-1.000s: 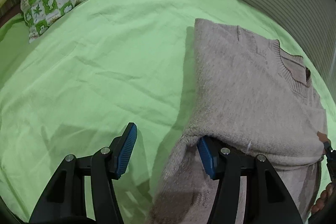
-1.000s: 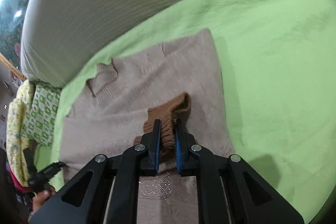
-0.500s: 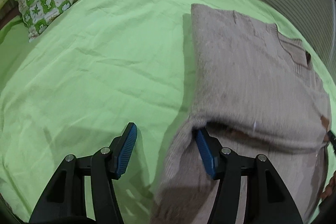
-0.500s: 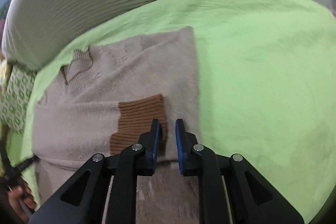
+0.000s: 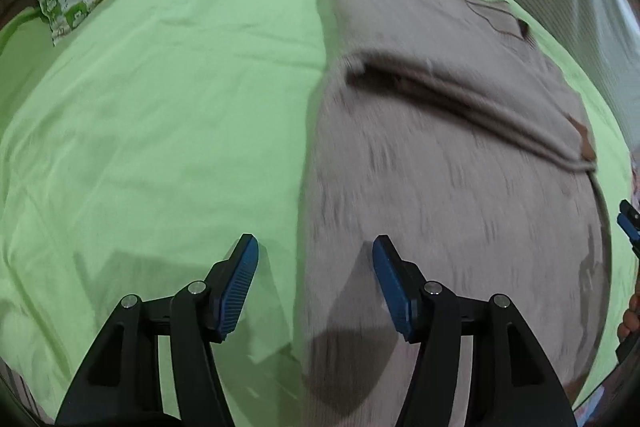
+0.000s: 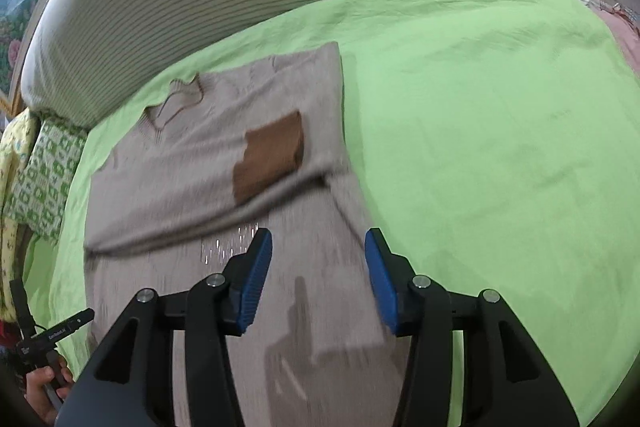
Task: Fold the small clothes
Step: 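Move both grippers to the brown ribbed hem of the sweater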
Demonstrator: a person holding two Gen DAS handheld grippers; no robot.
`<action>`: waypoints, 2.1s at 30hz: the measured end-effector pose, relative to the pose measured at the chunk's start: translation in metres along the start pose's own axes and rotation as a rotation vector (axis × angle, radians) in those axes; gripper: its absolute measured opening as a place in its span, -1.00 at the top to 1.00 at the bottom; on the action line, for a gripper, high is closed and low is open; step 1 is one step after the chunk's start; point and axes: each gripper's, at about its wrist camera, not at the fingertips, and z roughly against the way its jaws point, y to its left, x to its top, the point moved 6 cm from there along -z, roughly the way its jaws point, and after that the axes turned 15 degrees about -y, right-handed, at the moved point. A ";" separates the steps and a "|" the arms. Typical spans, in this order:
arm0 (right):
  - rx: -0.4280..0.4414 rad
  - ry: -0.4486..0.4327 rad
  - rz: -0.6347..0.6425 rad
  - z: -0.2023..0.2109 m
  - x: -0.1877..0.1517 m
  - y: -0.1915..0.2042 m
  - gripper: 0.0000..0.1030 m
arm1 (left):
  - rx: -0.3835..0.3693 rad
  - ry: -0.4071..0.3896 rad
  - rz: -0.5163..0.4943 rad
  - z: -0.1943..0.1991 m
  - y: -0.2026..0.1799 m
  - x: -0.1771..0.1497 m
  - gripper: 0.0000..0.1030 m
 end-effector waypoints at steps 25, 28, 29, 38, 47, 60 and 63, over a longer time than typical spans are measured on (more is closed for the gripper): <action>-0.094 0.067 -0.031 0.101 -0.087 -0.036 0.03 | -0.173 0.120 -0.054 0.079 -0.009 -0.131 -0.42; -0.078 0.098 -0.013 0.107 -0.094 -0.043 0.03 | -0.201 0.143 0.009 0.091 -0.010 -0.151 -0.42; -0.074 0.106 -0.002 0.107 -0.096 -0.045 0.03 | -0.203 0.146 0.032 0.094 -0.009 -0.156 -0.42; 0.057 0.229 0.038 0.109 -0.118 -0.058 0.03 | -0.117 0.159 0.122 0.114 -0.014 -0.188 -0.42; 0.119 0.247 0.038 0.138 -0.149 -0.049 0.03 | -0.165 0.186 0.110 0.125 -0.017 -0.199 -0.42; 0.101 0.255 -0.065 0.149 -0.185 -0.049 0.03 | -0.332 0.231 0.026 0.123 -0.030 -0.211 -0.22; 0.099 0.262 -0.042 0.147 -0.187 -0.044 0.03 | -0.340 0.225 -0.011 0.120 -0.034 -0.215 -0.18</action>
